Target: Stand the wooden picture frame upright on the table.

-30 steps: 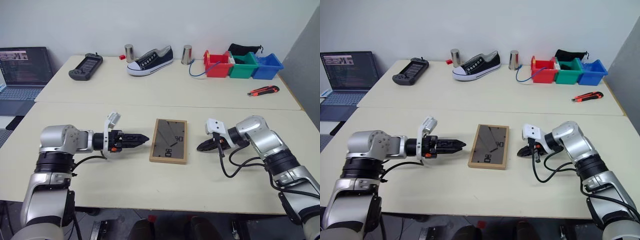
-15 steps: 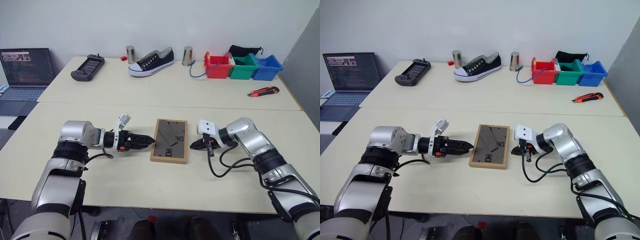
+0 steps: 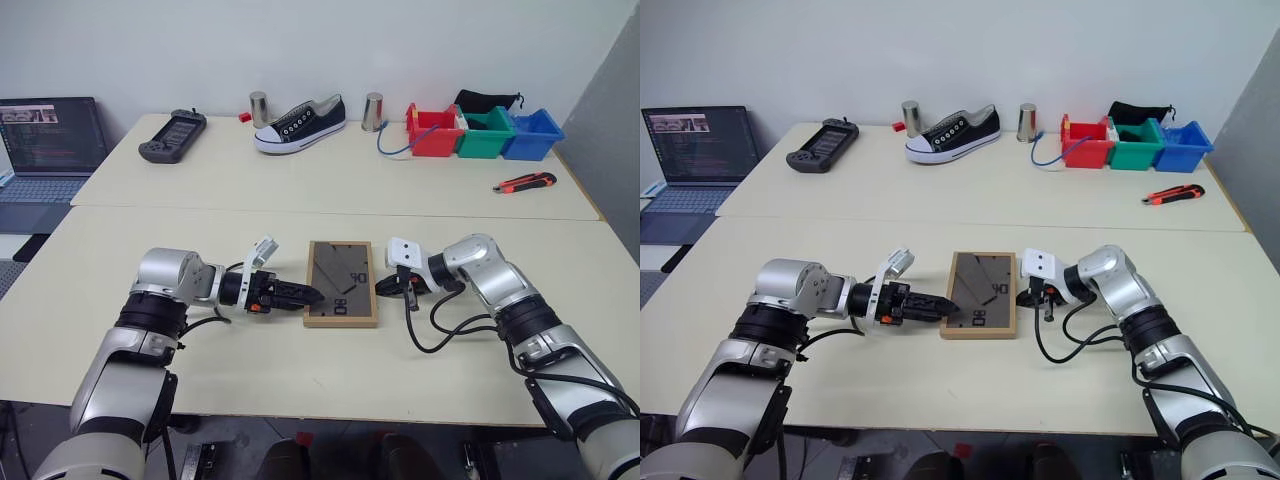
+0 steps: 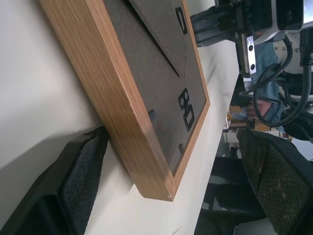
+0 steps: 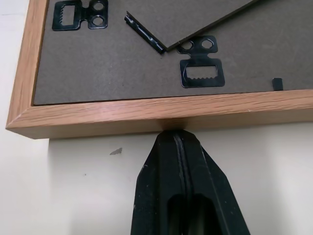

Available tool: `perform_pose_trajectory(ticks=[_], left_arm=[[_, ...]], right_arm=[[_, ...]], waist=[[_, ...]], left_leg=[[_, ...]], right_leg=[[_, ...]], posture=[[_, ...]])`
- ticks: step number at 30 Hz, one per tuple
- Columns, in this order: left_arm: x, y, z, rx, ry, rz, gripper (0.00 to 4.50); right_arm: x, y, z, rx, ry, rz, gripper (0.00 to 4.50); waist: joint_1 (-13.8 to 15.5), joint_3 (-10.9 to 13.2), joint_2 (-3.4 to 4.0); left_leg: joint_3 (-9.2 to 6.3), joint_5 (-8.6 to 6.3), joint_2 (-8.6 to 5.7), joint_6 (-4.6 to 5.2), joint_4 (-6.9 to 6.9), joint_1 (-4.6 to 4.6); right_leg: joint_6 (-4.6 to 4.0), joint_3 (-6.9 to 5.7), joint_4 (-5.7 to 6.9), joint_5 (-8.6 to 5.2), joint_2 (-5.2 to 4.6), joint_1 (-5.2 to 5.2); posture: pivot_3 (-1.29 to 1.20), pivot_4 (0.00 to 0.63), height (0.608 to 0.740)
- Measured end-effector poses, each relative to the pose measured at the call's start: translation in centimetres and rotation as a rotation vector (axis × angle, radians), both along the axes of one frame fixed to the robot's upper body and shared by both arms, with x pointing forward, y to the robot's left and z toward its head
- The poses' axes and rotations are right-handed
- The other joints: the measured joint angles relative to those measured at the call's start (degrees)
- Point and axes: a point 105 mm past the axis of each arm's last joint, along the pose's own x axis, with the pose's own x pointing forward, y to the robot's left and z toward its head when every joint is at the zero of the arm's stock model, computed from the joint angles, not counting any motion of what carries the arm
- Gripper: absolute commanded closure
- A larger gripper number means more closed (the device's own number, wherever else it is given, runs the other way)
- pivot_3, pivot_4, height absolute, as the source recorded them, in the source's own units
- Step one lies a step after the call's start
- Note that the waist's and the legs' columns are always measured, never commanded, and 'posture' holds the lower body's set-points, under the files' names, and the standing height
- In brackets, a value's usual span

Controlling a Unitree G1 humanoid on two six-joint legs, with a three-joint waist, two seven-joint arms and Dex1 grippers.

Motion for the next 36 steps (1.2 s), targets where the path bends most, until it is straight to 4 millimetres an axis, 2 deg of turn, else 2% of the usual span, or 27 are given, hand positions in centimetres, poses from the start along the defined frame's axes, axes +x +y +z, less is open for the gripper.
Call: perform_pose_trajectory(ticks=[24,25,29,36], left_arm=[[0.1,-1.0,0.1,-0.023,-0.009,0.022,0.04],[0.1,-1.0,0.0,-0.023,-0.011,0.022,0.40],[0.2,-0.9,-0.2,-0.012,-0.015,0.029,1.03],[-0.1,-1.0,-0.8,-0.010,0.000,0.025,2.54]], right_arm=[[-0.9,1.9,-0.2,0.017,0.011,0.036,4.50],[-0.9,1.9,-0.2,0.017,0.011,0.036,4.50],[-0.9,1.9,-0.2,0.017,0.010,0.038,4.50],[-0.9,1.9,-0.2,0.017,0.007,0.042,4.50]], waist=[[0.05,0.00,0.00],[0.05,0.00,0.00],[0.02,0.00,0.00],[-0.05,0.01,0.00]], left_leg=[[0.01,0.00,-0.01,0.00,-0.01,-0.01],[0.01,0.00,-0.01,0.00,-0.01,-0.01],[0.01,0.00,-0.01,0.00,-0.02,-0.01],[0.02,0.00,0.00,0.00,-0.06,-0.03]], right_leg=[[0.00,0.01,-0.02,0.00,0.00,0.00],[0.00,0.01,-0.02,0.00,0.00,-0.01],[0.00,0.01,-0.02,0.00,0.00,-0.01],[0.00,0.01,-0.04,0.00,0.00,-0.05]], posture=[[0.00,0.150,0.740],[0.00,0.150,0.740],[0.00,0.150,0.740],[0.00,0.150,0.740]])
